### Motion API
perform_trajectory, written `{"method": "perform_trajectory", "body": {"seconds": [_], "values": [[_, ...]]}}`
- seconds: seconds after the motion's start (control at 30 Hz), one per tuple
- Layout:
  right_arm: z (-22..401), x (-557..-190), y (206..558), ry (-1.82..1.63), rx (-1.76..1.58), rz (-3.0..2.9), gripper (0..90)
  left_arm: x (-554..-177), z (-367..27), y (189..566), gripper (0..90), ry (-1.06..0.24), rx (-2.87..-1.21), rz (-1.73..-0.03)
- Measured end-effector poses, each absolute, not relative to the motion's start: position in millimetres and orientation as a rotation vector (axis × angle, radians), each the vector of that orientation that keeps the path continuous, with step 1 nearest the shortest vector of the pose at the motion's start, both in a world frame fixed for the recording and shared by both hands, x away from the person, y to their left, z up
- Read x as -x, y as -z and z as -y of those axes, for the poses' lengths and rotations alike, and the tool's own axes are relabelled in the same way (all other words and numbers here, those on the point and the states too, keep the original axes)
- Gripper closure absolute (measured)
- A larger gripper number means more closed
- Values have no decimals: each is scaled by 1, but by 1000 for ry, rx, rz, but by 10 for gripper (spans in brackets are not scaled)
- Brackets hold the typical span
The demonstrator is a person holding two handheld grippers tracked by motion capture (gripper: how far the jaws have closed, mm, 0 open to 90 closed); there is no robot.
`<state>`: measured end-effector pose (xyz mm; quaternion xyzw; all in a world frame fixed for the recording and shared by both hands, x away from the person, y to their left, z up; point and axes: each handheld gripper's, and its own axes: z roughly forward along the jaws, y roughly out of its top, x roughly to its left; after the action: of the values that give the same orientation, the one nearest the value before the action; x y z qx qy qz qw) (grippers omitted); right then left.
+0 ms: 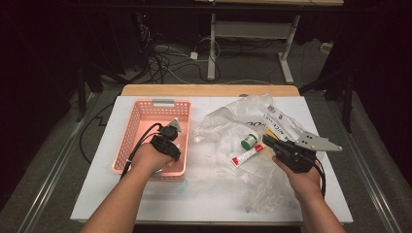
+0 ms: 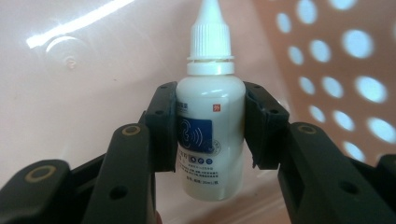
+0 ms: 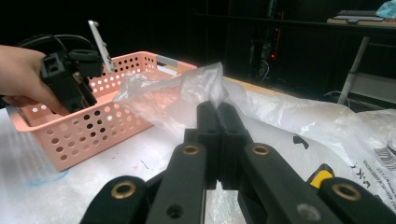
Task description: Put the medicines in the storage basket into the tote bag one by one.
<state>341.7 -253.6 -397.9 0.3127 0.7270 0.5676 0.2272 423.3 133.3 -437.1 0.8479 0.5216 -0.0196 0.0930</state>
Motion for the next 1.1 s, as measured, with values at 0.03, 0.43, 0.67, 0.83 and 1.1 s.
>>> {"method": "perform_trajectory", "body": {"seconds": [0.03, 0.43, 0.67, 0.83, 1.1], "values": [[254, -342, 398, -1563, -858, -2002, 900, -421, -134, 435, 581, 51, -2503, -1541], [254, -341, 398, -1560, -863, -2000, 900, -382, -154, 410, 580, -102, -2352, -1409], [253, -340, 397, -1560, -855, -2003, 900, -359, -171, 411, 580, -161, -2236, -1339], [252, -341, 398, -1556, -850, -2009, 900, -346, -173, 416, 580, -234, -2208, -1295], [251, -341, 399, -1549, -850, -2015, 900, -332, -170, 427, 580, -339, -2176, -1213]]}}
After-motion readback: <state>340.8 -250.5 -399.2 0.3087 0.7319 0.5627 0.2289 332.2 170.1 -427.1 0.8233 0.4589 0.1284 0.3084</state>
